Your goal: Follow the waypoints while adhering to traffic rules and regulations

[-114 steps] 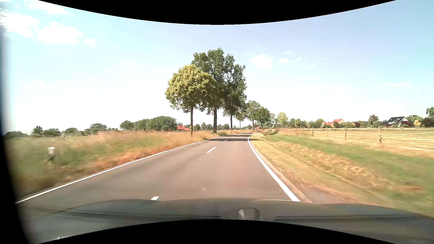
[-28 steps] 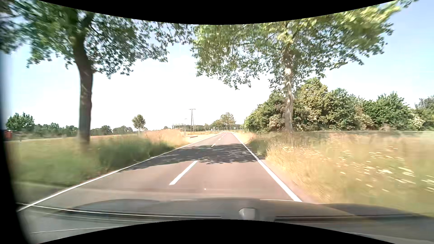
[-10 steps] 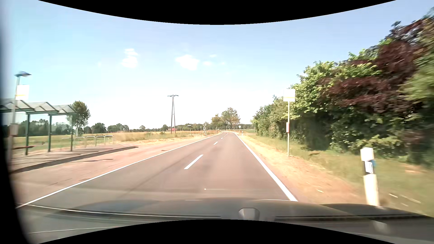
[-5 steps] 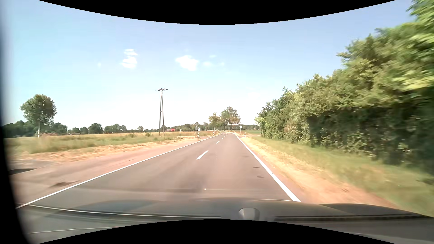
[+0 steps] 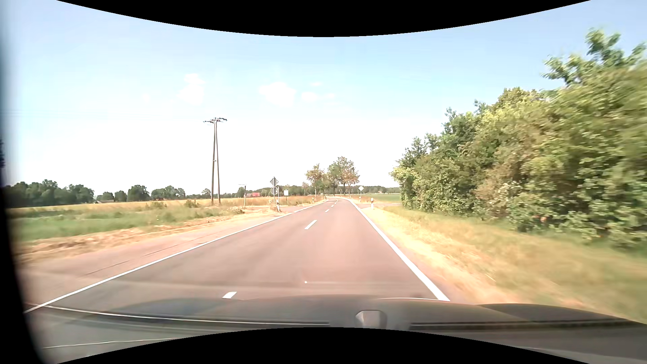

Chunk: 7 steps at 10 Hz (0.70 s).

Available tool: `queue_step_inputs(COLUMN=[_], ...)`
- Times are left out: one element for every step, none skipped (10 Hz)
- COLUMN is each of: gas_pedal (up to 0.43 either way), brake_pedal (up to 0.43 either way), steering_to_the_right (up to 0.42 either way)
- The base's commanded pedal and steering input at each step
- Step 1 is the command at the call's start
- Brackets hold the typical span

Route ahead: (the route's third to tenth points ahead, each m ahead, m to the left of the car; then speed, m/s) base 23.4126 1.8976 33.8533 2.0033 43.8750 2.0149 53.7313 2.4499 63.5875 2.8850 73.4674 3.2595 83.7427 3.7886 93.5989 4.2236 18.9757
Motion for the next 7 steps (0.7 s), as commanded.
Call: queue_step_inputs(gas_pedal=[0.157, 0.157, 0.157, 0.157, 0.169, 0.177, 0.197], brake_pedal=[0.006, 0.006, 0.006, 0.006, 0.006, 0.006, 0.006], steering_to_the_right=[0.003, 0.004, 0.004, 0.003, 0.003, 0.003, 0.003])
